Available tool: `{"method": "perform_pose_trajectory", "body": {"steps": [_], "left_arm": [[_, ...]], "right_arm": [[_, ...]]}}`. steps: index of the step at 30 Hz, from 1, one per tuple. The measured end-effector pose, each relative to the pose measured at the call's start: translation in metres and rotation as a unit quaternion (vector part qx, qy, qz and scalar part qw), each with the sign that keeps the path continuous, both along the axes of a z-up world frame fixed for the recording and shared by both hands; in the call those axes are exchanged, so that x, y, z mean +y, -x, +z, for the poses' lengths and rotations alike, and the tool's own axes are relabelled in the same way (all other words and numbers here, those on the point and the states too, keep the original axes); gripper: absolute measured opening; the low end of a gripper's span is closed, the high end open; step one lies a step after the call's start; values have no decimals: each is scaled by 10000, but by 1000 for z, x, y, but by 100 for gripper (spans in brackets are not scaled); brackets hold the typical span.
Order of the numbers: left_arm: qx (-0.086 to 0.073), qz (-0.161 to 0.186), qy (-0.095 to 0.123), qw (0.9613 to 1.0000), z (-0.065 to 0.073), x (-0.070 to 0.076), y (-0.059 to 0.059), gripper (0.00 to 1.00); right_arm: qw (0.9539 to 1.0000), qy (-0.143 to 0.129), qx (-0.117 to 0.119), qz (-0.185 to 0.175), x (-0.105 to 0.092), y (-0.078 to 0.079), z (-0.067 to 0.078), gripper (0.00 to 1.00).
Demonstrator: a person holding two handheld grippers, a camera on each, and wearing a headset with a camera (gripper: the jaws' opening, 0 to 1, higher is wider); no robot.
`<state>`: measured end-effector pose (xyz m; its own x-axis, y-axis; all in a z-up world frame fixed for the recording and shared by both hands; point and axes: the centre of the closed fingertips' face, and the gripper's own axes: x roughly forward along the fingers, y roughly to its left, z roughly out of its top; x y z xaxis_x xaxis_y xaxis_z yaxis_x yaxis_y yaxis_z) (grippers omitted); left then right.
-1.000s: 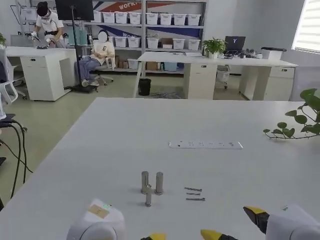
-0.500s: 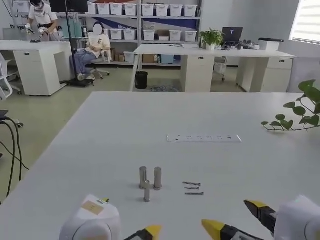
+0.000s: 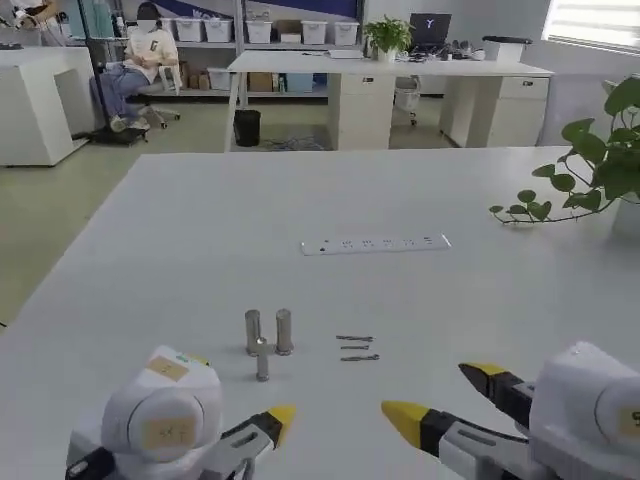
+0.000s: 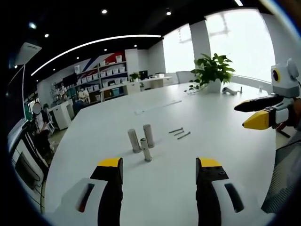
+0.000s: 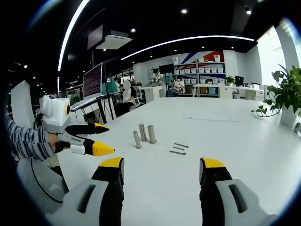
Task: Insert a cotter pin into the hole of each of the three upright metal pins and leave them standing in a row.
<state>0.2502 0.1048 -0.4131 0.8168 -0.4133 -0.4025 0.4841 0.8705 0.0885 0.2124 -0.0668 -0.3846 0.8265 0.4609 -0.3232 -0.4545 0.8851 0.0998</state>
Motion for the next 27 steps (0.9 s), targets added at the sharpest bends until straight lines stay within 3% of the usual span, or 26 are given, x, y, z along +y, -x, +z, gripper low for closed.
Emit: {"method": "perform_pose_trajectory", "body": {"steps": [3, 6, 18, 27], "left_arm": [[85, -15, 148, 9999, -8, -2, -9, 53], [174, -33, 89, 9998, -19, -2, -22, 47], [210, -77, 103, 9997, -41, -9, -64, 37], [349, -86, 129, 9993, -58, -18, -82, 34]], "right_arm": [[9999, 7, 72, -78, -4, -3, 0, 60], [9999, -40, 50, -113, -6, -6, 3, 60], [9999, -81, 52, -75, -3, -18, 2, 58], [9999, 31, 151, -70, -3, -22, -17, 57]]}}
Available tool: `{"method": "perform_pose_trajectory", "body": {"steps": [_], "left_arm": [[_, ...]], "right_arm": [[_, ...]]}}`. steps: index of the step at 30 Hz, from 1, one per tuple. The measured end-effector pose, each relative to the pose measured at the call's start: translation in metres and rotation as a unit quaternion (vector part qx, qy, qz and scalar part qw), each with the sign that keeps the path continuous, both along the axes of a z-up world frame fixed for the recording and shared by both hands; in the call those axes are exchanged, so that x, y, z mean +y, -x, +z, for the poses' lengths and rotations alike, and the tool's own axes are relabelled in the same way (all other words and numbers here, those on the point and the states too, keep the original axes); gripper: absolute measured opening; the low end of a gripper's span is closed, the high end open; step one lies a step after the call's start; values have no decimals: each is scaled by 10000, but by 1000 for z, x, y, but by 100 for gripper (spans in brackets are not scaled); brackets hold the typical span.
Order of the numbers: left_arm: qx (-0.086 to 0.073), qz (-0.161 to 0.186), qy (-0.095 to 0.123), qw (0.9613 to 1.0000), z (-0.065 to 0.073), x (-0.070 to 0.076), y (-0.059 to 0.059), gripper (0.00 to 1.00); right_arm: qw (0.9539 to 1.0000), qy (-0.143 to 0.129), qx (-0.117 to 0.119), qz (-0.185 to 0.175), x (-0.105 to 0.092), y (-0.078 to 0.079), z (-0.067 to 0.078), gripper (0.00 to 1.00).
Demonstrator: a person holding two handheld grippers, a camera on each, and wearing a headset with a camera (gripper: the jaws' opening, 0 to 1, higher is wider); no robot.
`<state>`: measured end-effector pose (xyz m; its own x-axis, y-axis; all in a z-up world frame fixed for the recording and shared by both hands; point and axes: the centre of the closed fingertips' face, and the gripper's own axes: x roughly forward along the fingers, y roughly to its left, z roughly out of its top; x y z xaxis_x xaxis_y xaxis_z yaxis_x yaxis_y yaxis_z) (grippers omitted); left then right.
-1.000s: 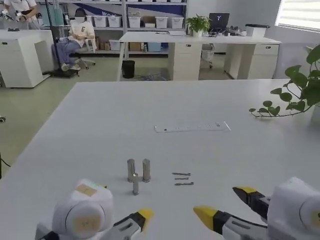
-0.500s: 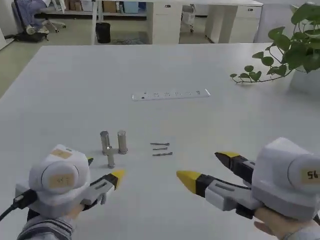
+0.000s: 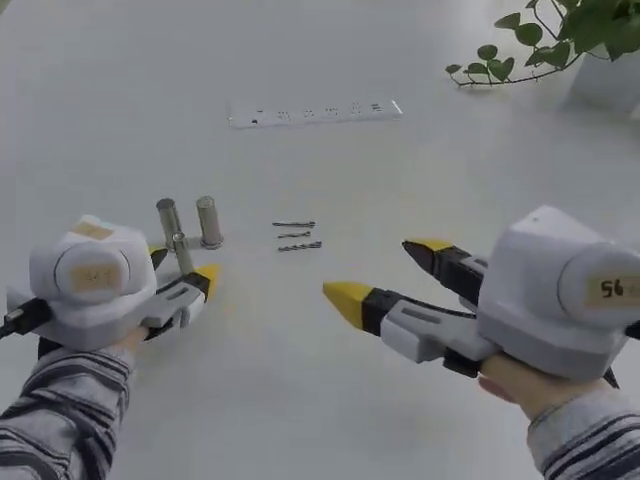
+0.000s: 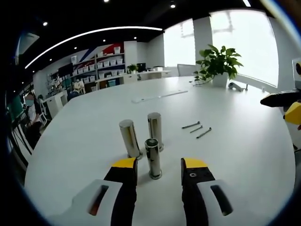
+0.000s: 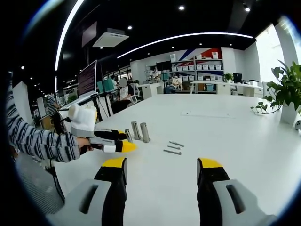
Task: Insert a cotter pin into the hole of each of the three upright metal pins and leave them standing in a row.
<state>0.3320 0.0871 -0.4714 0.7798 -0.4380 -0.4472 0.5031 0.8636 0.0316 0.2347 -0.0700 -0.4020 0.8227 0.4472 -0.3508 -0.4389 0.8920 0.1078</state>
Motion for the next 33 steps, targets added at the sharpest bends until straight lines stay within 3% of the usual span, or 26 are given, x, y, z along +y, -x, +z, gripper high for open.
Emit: {"method": "perform_pose_trajectory", "body": {"steps": [8, 22, 33], "left_arm": [[5, 16, 96, 10000, -2, -3, -8, 24], [116, -9, 174, 9998, -11, -2, -7, 8], [83, -127, 229, 9996, -11, -2, -7, 5]], "right_arm": [[9998, -64, 145, -112, -6, 0, -11, 56], [9995, -100, 188, -226, -11, -2, -13, 56], [9995, -46, 214, -225, -12, -1, -15, 55]]}}
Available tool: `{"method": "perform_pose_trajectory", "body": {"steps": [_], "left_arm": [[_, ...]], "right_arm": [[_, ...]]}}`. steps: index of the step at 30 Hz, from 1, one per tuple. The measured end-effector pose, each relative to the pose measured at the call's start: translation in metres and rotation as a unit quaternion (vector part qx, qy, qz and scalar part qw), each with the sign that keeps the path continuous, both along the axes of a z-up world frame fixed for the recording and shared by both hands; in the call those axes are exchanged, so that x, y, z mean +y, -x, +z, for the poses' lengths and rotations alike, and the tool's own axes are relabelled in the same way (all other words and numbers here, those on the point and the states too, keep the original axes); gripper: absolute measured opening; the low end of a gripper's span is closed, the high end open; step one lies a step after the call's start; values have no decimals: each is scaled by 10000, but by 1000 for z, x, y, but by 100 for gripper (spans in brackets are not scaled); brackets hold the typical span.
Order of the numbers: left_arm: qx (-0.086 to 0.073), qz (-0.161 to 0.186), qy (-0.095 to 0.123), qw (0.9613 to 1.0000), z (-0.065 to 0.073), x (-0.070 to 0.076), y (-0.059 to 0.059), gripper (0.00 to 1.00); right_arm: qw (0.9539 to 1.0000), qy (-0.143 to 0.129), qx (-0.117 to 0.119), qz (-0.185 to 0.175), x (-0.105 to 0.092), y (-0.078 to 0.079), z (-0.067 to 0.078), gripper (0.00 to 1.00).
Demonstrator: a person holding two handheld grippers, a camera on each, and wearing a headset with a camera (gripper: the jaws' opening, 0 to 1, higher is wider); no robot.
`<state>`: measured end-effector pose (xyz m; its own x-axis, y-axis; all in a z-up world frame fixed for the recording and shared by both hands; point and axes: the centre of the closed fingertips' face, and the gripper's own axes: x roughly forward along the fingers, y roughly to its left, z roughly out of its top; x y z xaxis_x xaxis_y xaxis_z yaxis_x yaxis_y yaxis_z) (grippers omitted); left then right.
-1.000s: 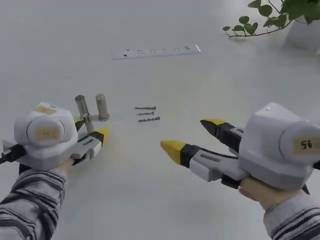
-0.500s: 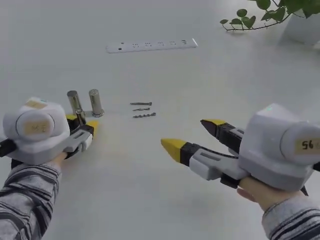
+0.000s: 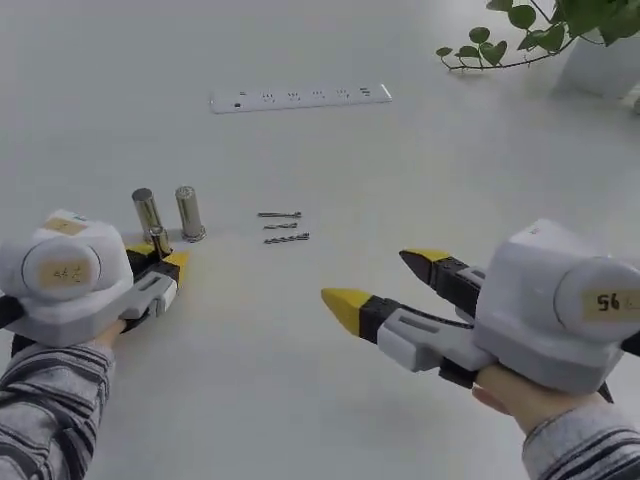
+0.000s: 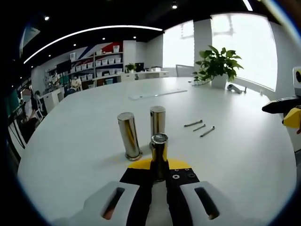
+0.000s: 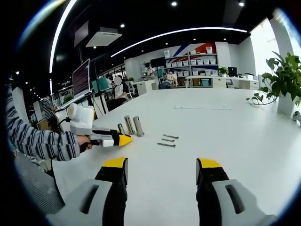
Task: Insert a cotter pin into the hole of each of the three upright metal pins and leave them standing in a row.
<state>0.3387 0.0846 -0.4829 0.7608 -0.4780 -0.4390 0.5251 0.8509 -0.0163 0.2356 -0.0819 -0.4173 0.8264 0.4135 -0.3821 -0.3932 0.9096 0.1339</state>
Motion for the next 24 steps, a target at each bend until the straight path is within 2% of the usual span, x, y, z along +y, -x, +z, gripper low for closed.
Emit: {"method": "perform_pose_trajectory", "body": {"steps": [8, 11, 19, 21, 24], "left_arm": [[3, -291, -38, 9996, 0, -13, 10, 5], [41, -384, 21, 9993, 0, -20, 15, 5], [96, -817, 64, 9966, 1, -48, 36, 5], [35, -986, -9, 9951, 1, -55, 40, 5], [50, -1149, -36, 9934, -1, -64, 50, 5]], "right_arm": [[10000, 19, 18, 17, 0, 1, -1, 55], [10000, 34, 25, 14, 0, 1, -2, 55], [10000, 5, -1, -61, -4, -1, 0, 55], [10000, 3, -6, -64, -4, -1, 0, 54], [10000, 3, -21, -69, -4, -1, 1, 54]]}}
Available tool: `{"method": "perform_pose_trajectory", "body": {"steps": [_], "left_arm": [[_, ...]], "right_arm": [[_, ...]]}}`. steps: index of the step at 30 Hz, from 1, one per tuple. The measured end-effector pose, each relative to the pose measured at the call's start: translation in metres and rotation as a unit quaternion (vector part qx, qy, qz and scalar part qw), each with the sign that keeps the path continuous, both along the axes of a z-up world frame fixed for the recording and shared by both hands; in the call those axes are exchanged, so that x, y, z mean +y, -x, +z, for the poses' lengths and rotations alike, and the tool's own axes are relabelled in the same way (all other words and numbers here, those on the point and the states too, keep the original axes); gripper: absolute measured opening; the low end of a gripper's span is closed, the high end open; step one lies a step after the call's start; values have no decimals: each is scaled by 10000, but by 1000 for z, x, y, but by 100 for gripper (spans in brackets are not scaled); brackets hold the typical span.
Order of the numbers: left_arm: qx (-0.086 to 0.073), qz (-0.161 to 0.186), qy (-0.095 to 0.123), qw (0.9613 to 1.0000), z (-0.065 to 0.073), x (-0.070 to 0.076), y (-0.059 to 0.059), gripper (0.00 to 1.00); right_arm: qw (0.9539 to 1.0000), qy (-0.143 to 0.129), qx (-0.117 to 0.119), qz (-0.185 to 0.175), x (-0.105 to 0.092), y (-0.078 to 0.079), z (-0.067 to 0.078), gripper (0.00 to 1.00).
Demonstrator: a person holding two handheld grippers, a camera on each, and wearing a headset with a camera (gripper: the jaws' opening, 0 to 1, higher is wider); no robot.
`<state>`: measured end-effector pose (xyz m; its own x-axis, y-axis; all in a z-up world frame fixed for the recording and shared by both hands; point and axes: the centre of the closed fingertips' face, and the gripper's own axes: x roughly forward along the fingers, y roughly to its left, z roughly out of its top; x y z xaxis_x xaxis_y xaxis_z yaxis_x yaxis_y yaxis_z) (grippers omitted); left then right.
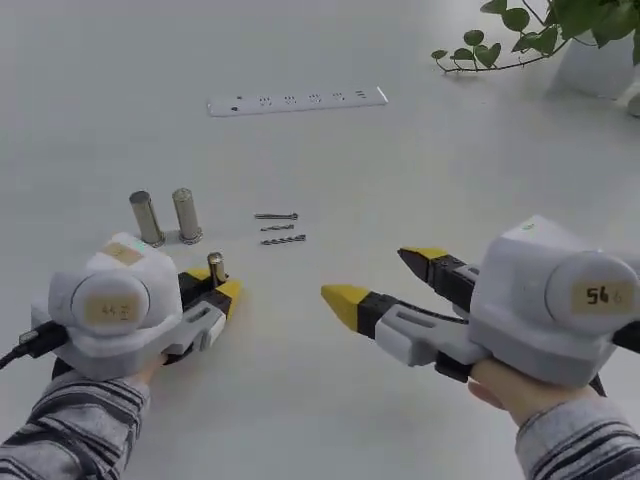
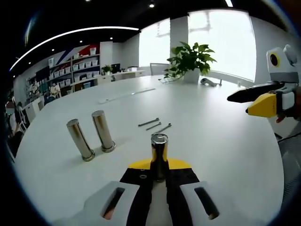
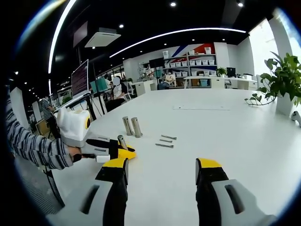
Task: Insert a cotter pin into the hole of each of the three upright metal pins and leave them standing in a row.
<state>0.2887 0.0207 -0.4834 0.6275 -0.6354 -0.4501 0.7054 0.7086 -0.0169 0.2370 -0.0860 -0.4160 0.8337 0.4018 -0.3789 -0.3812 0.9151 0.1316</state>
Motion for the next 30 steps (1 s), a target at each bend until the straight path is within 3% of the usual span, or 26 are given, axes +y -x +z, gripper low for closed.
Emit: {"method": "perform_pose_trajectory", "body": {"steps": [10, 23, 30], "left_arm": [[76, -254, 53, 9996, -3, -15, 13, 5], [134, -255, 191, 9994, -4, -17, 13, 6], [169, -316, 97, 9993, -3, -16, 13, 17]], "right_arm": [[10000, 23, 20, 7, 0, 0, -1, 54], [10000, 40, 35, 41, 2, 0, -2, 54], [9997, 158, 174, 108, -2, -1, -7, 52]]}}
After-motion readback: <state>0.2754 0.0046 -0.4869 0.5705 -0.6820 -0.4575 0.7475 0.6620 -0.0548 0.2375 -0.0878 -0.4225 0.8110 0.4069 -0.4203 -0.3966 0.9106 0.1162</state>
